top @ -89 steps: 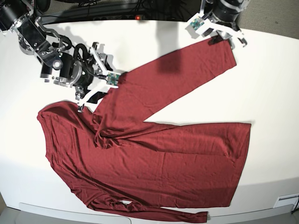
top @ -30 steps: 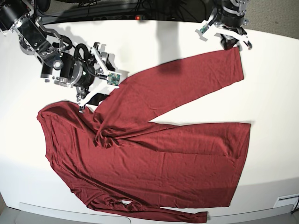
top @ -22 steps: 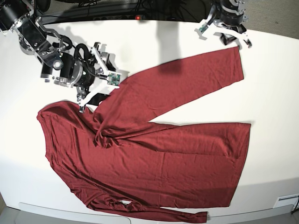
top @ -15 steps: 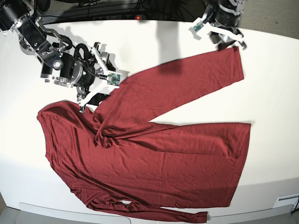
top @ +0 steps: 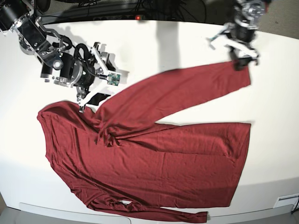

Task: Fold the T-shirt properly
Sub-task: 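Pull the sleeve cuff with left gripper to straighten the sleeve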

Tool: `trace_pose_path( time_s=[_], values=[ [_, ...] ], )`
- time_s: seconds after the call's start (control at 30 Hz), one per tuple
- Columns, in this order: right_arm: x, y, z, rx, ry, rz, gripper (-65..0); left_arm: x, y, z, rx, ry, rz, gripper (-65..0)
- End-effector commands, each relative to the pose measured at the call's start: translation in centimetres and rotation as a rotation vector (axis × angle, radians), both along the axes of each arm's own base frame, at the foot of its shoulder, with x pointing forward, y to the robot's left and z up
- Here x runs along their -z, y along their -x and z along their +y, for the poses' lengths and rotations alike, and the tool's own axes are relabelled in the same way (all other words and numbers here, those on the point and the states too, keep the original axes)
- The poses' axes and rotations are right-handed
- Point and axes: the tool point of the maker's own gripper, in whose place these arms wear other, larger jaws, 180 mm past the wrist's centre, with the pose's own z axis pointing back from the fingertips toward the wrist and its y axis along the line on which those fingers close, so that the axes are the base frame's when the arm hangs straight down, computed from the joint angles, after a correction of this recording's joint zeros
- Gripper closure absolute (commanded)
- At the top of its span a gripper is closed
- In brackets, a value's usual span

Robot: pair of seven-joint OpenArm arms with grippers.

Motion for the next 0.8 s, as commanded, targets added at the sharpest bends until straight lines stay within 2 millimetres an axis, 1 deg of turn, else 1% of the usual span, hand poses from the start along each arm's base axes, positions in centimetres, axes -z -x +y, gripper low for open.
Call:
trace_pose_path(
  time_s=[0.0,0.07,0.13,0.2,0.33,0.43,0.5,0.53,0.6,0.67,0.77],
  values=[
    [-1.0,-0.9,-0.1,-0.002,-0.008,-0.035,-41.8,2.2,3.9,1.5,-0.013,-0.046,0.154,-26.0],
    [-1.0,-0.9,-0.1,-0.003,-0.010,-0.036,-41.8,2.3,5.1,1.7,0.039,-0.067,0.168,-26.0],
    [-1.0,-0.9,-0.1,-0.003,-0.010,-0.036,-41.8,2.5,5.8,0.8,0.079,-0.041,0.174,-26.0],
    [-1.0,-0.9,-0.1,-0.003,-0.010,-0.035,-41.8,2.4,5.6,-0.5,0.107,0.011,0.163,-26.0],
    [-1.0,-0.9,-0.1,-0.002,-0.009,-0.035,-41.8,1.5,3.0,-2.7,0.102,0.087,0.074,-26.0],
    [-1.0,-0.9,-0.2,-0.001,-0.006,-0.034,-41.8,1.0,0.2,-3.2,0.063,0.127,0.030,-26.0],
    [-1.0,-0.9,-0.2,0.000,-0.003,-0.034,-41.8,1.0,-1.3,-2.5,0.039,0.119,0.017,-26.0],
    [-0.9,-0.9,-0.3,0.003,0.004,-0.032,-41.8,1.3,-1.7,-1.8,0.026,0.093,0.021,-26.0],
    [-0.8,-0.9,-0.6,0.009,0.019,-0.029,-41.8,2.3,-1.9,-0.2,-0.003,0.046,0.055,-26.0],
    [-0.7,-0.9,-0.8,0.013,0.029,-0.027,-41.8,3.6,-1.2,1.7,-0.026,-0.007,0.097,-26.0],
    [-0.8,-0.9,-0.8,0.013,0.028,-0.027,-41.8,5.8,0.9,4.4,-0.035,-0.068,0.172,-26.0]
  ],
)
